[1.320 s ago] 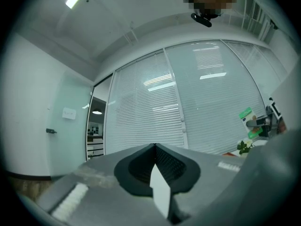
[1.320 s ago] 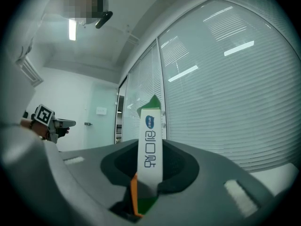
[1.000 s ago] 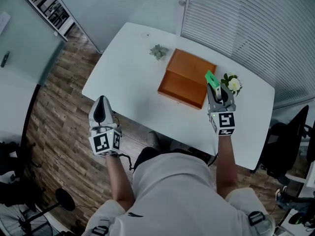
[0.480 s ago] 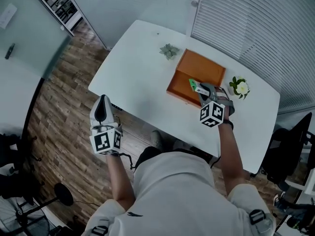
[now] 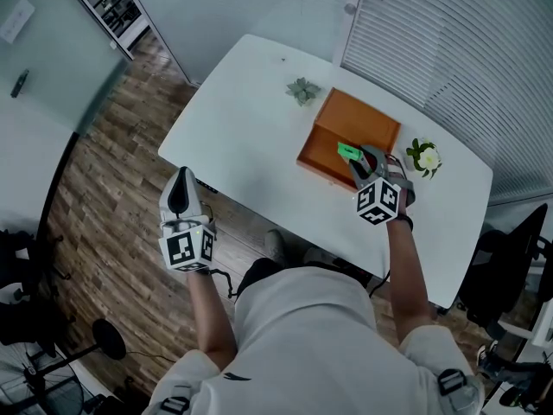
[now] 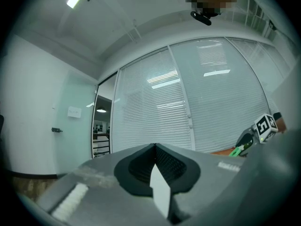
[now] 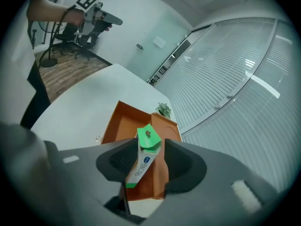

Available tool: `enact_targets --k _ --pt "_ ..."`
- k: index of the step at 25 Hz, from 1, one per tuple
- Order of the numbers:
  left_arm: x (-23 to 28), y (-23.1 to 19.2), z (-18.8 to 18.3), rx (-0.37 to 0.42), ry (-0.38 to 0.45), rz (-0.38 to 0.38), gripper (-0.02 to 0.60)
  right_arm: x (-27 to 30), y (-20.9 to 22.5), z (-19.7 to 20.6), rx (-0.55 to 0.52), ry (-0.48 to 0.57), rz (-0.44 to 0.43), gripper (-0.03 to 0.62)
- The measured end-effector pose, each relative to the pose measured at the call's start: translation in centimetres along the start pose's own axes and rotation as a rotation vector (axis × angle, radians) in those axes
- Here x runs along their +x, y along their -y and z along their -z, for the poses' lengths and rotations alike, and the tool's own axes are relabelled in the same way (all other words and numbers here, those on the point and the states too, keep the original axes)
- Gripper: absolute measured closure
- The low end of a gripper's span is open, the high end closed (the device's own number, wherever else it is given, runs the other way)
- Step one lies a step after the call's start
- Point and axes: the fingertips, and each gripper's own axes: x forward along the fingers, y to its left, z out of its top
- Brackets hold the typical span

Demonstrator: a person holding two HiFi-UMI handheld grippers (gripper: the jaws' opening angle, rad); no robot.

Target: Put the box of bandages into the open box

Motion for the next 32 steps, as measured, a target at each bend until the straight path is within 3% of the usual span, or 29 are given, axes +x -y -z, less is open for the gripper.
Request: enact_targets --k 12,15,18,21,24,27,32 --pt "0.4 1.1 0.3 -0.004 -0.003 0.021 0.575 -1.3 0.9 -0.4 0.075 0.038 0.025 0.395" --pt "0.3 1.2 0.2 -0.005 -0.002 0.023 0.576 -2.3 1.9 -0.9 0.184 0.091 0.047 0.395" --pt "0.4 1.4 0.2 -0.003 -0.004 0.026 0.575 -4.0 4.0 -1.7 0.361 0.199 0.092 0.395" --pt "0.6 1.6 0.2 -0.002 -0.002 0.031 0.576 -6.7 6.6 -2.4 0.589 0.387 0.137 0.398" --pt "0.8 2.0 0.3 0.0 -0.001 0.036 0.576 -9.9 8.7 -2.5 0.751 0.59 0.19 0.422" --pt "0.9 2.4 0.1 0.002 0.003 0.044 0.576 -12.3 9.5 -1.5 0.797 0.682 0.272 0.462" --pt "1.1 3.1 -0.2 0.007 0.007 0.058 0.576 -14.3 8.9 0.9 0.868 0.694 0.394 0.561"
